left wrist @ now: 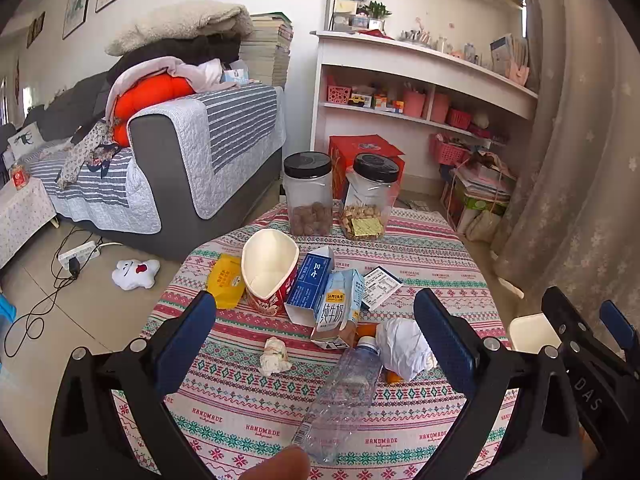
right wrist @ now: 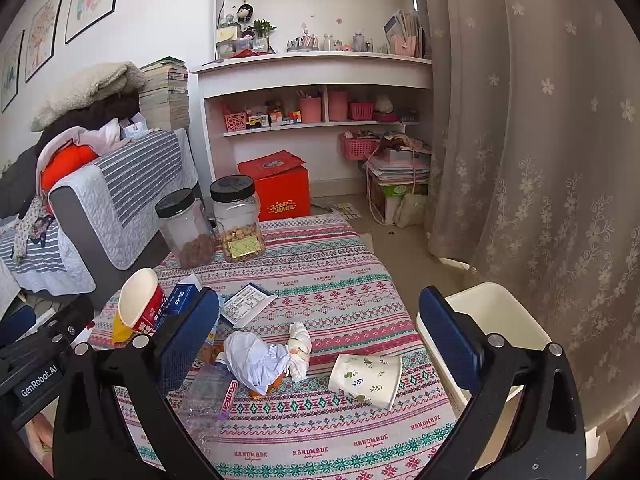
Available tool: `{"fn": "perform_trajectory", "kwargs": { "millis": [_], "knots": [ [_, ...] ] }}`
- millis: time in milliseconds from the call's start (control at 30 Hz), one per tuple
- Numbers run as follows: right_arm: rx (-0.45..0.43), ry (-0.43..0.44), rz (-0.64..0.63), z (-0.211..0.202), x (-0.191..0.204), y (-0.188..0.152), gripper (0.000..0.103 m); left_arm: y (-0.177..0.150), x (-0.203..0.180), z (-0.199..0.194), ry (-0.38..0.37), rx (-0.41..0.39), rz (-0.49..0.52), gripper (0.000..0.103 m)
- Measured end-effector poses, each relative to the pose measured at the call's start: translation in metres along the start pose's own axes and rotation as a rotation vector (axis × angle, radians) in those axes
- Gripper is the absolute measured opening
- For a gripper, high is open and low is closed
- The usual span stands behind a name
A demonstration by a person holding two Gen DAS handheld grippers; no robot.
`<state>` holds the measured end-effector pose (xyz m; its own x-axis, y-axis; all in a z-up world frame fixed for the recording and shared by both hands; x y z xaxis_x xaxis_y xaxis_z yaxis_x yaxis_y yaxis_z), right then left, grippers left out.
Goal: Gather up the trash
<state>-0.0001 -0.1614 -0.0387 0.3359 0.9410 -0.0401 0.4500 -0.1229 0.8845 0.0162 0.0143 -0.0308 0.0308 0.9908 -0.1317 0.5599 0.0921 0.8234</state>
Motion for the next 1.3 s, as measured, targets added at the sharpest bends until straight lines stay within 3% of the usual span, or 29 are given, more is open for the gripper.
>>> {"fn": "perform_trajectory", "kwargs": {
  "millis": [1300],
  "knots": [
    [0.018, 0.004, 0.003, 0.004, 0.004, -0.004, 0.096, -0.002, 0.001, 0.006, 0.004, 0.014, -0.002, 0.096]
  ]
}}
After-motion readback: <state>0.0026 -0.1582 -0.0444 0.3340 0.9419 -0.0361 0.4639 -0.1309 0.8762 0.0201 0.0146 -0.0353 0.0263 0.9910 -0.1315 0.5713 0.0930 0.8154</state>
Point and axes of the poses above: each gripper's, at about its wrist camera, not at the fingertips, and z roughly the way its jaws point, x to its left, y to its top, the point moved 2 cm from there along z, roughly the way its jaws point, and after that the axes turned 6 degrees about -y, right-handed, at the moved point
